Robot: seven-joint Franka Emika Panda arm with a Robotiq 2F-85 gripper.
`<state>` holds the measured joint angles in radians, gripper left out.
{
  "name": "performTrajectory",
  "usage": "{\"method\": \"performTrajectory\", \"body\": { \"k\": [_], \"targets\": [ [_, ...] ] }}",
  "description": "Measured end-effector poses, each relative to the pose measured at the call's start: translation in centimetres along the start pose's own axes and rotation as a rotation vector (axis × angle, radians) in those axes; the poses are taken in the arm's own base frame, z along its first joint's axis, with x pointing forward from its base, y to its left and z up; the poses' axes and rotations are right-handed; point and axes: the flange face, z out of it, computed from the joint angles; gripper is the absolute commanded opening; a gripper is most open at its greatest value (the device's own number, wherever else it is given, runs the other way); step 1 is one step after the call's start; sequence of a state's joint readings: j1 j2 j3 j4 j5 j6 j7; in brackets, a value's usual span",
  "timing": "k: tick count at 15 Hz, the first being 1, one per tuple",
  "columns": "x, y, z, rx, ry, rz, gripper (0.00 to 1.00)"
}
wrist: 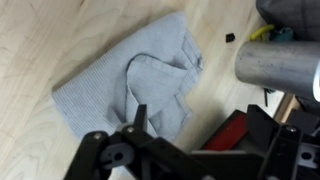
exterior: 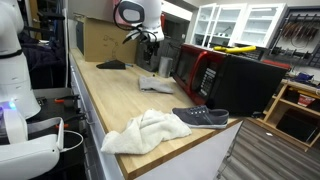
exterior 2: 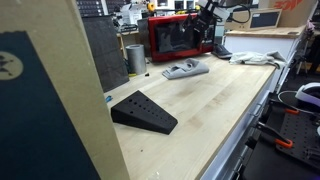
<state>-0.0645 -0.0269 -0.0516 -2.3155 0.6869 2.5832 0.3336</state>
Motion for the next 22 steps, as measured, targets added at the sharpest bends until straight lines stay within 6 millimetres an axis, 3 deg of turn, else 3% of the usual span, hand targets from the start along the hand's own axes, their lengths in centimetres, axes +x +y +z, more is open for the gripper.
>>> {"method": "performTrajectory", "body": {
  "k": [5,11,14,19,22],
  "targets": [
    [-3.0,1.0,5.6,-0.179,-0.056,-0.2,1.0],
    [-3.7,2.3,9.9,-0.332,-0.065,-0.403,1.0],
    [-3.9,1.7,10.5,-0.346,-0.03,-0.487,1.0],
    [-5.7,-1.1,9.7,-0.3,0.001,-0.547,1.0],
    [-5.8,-1.3,9.8,-0.301,0.013,-0.571,1.0]
  ]
}}
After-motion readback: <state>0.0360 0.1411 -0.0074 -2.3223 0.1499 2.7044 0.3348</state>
